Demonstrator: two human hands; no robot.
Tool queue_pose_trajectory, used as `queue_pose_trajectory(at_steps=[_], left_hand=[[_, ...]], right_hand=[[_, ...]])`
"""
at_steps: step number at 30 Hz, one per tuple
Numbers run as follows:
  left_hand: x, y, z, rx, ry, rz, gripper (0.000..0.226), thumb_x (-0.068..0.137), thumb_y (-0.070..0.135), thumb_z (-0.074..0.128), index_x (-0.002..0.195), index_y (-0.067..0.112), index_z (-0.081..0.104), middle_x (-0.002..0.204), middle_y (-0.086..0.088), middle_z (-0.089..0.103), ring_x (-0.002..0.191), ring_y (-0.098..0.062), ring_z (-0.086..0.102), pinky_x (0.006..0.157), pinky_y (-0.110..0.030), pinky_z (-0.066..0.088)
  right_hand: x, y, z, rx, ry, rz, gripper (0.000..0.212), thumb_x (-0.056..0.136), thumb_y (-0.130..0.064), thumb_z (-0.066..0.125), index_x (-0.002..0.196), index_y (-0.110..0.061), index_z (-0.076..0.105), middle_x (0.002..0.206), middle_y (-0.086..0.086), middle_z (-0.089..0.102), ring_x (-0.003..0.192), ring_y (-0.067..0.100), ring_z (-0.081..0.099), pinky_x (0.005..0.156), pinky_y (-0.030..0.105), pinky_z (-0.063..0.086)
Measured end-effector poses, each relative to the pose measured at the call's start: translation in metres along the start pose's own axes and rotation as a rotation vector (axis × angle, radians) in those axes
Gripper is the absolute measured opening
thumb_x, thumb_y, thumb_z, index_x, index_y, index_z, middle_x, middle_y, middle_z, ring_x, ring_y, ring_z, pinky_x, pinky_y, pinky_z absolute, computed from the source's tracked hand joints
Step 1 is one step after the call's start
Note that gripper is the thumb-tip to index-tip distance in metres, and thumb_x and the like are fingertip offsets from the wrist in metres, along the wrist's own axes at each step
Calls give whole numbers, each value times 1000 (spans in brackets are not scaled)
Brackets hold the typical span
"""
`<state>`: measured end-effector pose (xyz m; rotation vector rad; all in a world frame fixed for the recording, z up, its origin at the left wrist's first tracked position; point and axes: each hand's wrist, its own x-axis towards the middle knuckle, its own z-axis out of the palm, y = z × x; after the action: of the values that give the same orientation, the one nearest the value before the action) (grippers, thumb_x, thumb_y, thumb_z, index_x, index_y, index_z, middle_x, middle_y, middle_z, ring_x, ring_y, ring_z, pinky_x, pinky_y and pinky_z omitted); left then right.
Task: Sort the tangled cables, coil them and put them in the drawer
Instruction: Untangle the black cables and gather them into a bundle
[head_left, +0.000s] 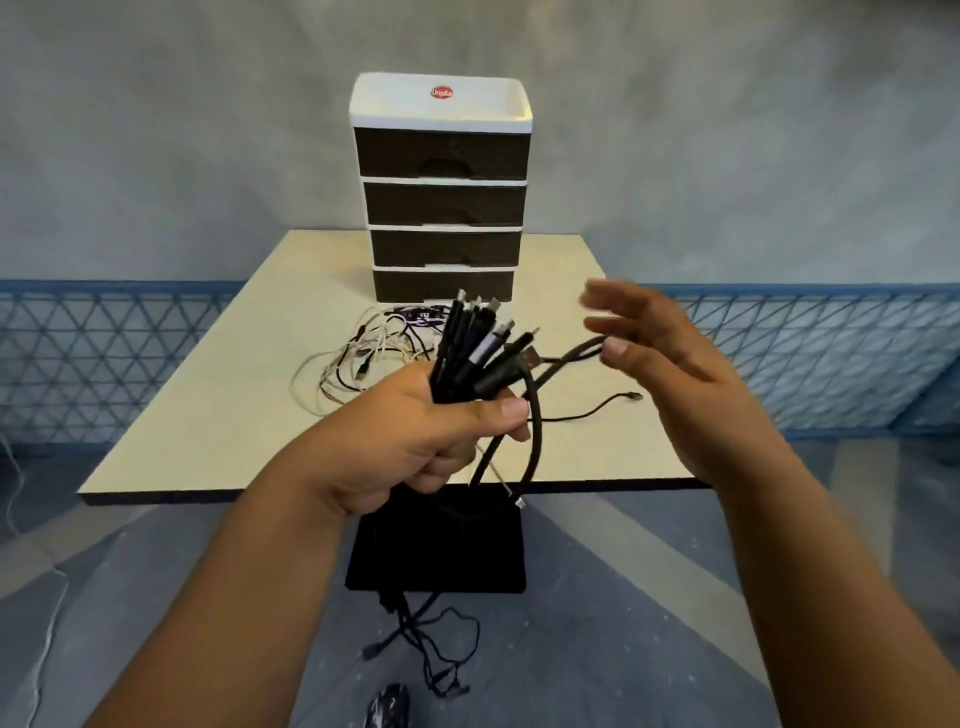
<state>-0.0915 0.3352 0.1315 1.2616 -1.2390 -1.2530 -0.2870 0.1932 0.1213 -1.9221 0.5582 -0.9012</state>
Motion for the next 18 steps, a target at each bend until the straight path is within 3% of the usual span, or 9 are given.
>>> queue_pose_trajectory(at_steps=[2,4,6,10,12,18], left_hand=[[-1,-2,4,15,27,-24,15,83,31,73,79,17,73,49,5,24,43,-10,16,43,-17,14],[-3,-4,2,8,98,-37,22,81,36,68,89,15,73,50,5,22,43,-9,16,43,-18,12],[-5,-5,-5,-28,190,-15,33,83,39,61,100,13,70,52,6,22,44,-8,16,41,-17,13],[-6,-1,-20,-225,337,78,28,93,40,51,87,14,62,50,7,20,41,-5,14,38,-13,14],[-6,3,-24,-295,357,142,27,91,42,51,83,18,60,48,8,20,40,-4,14,38,-13,13],[-4,18,-27,-325,348,265,27,93,43,49,84,19,59,46,10,23,38,-3,17,37,-16,13]], right_hand=[[-7,-1,5,32,-88,-3,26,98,-26,44,103,-27,69,95,-2,70,94,11,63,90,34,48],[-13,2,9,40,-95,58,30,100,-36,43,86,-26,67,68,-2,61,68,13,56,75,39,48],[-18,9,8,-5,-82,120,36,95,-50,48,79,-22,63,57,-5,50,58,13,46,64,38,41],[-31,23,12,-65,-362,255,39,85,-55,60,73,-19,60,60,-3,46,59,15,41,57,29,37],[-36,36,23,-83,-495,298,37,86,-54,66,77,-18,61,64,-2,49,62,15,45,61,31,40],[-45,70,69,-344,-683,333,12,88,-32,71,92,-21,68,85,-4,71,75,5,63,73,27,50]])
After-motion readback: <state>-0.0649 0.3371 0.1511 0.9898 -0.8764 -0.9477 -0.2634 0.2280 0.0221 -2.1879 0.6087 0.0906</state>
